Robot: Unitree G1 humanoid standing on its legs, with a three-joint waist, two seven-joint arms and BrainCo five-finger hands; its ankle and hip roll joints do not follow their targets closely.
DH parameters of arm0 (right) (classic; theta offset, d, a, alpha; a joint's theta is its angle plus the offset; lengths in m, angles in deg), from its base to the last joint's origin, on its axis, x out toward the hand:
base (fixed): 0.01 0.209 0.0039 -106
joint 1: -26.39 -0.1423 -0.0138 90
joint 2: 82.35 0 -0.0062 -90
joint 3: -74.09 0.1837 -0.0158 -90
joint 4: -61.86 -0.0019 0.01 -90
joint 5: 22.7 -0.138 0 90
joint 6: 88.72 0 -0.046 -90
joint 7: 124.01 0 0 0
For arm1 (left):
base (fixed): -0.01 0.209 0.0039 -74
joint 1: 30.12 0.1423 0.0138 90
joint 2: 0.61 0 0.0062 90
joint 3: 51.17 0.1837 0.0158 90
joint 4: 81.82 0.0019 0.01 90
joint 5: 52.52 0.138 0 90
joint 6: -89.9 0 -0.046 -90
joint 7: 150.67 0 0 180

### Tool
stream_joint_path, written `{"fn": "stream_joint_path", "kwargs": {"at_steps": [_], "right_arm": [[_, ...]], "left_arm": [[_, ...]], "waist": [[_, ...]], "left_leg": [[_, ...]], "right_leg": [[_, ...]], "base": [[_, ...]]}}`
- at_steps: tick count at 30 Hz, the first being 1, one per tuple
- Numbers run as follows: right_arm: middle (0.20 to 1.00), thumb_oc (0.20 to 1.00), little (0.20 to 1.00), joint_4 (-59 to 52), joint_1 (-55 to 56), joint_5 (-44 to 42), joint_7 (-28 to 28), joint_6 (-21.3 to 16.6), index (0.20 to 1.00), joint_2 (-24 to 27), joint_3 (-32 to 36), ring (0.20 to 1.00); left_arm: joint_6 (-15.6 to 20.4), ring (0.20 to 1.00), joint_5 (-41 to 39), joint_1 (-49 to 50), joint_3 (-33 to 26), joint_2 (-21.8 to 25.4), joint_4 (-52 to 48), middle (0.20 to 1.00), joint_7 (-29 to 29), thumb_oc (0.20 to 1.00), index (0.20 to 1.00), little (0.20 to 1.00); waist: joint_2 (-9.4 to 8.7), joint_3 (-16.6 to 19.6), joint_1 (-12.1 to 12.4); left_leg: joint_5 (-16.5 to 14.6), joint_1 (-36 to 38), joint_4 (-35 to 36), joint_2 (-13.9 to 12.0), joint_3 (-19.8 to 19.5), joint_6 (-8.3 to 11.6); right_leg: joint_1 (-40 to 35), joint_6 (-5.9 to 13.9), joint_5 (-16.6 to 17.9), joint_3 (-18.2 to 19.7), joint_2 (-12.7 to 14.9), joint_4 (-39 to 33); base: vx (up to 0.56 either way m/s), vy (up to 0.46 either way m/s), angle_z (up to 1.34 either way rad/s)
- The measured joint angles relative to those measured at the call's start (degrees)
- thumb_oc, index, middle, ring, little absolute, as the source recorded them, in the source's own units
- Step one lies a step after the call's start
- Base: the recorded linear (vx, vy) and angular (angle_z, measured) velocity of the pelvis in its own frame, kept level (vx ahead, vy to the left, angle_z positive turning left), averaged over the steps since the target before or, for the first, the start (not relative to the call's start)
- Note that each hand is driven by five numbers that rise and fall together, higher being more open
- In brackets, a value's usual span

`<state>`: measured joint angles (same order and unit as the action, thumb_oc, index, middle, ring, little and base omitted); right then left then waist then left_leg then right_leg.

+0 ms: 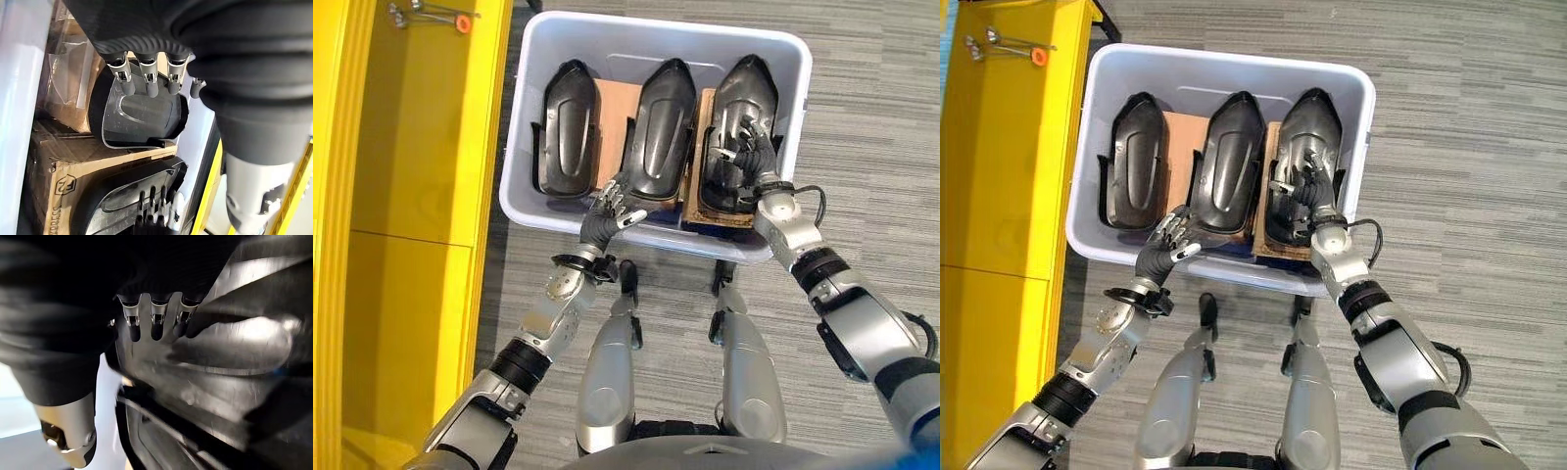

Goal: Move parts from the plastic box to the shelf.

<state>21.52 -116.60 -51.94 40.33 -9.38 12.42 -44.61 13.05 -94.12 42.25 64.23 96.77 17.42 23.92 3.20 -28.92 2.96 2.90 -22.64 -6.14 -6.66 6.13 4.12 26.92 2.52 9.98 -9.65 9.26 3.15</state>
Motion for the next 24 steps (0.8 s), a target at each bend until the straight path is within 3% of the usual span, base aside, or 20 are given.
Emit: {"fn": "stream_joint_path", "kwargs": {"at_steps": [15, 21, 24], "right_arm": [[1.000, 1.000, 1.000, 2.4, -1.9, 5.9, 0.5, 0.9, 1.000, -2.1, -5.0, 1.000], [1.000, 1.000, 1.000, -3.4, -0.1, 8.1, 2.0, 1.7, 1.000, -1.6, -7.6, 1.000], [1.000, 1.000, 1.000, -12.0, 4.3, 8.1, 2.4, 2.4, 1.000, 1.0, -6.6, 1.000]], "left_arm": [[0.2, 1.000, 0.0, -1.6, 1.8, 0.0, 0.0, 1.000, -1.3, 1.000, 1.000, 1.000], [0.8, 1.000, 0.0, -1.6, 1.7, 0.0, 0.0, 1.000, -1.4, 1.000, 1.000, 1.000], [0.9, 1.000, 0.0, -1.6, 1.5, -0.1, 0.0, 1.000, -2.2, 1.000, 1.000, 1.000]], "waist": [[0.19, -0.1, 0.4], [0.24, 0.0, -0.2], [0.23, 0.0, -0.5]], "left_leg": [[0.9, -0.7, 0.0, 0.7, -1.3, -0.10], [1.2, -1.8, -0.3, 0.7, -1.5, -0.04], [1.2, -1.8, -0.3, 0.7, -1.6, -0.05]], "right_leg": [[1.0, -0.50, -0.7, -0.8, 0.9, 2.2], [2.2, -0.53, -0.7, -0.8, 0.9, 2.8], [2.2, -0.53, -0.7, -0.8, 0.9, 2.8]], "base": [[-0.01, 0.000, 0.04], [0.00, 0.000, 0.00], [0.00, 0.000, 0.00]]}}
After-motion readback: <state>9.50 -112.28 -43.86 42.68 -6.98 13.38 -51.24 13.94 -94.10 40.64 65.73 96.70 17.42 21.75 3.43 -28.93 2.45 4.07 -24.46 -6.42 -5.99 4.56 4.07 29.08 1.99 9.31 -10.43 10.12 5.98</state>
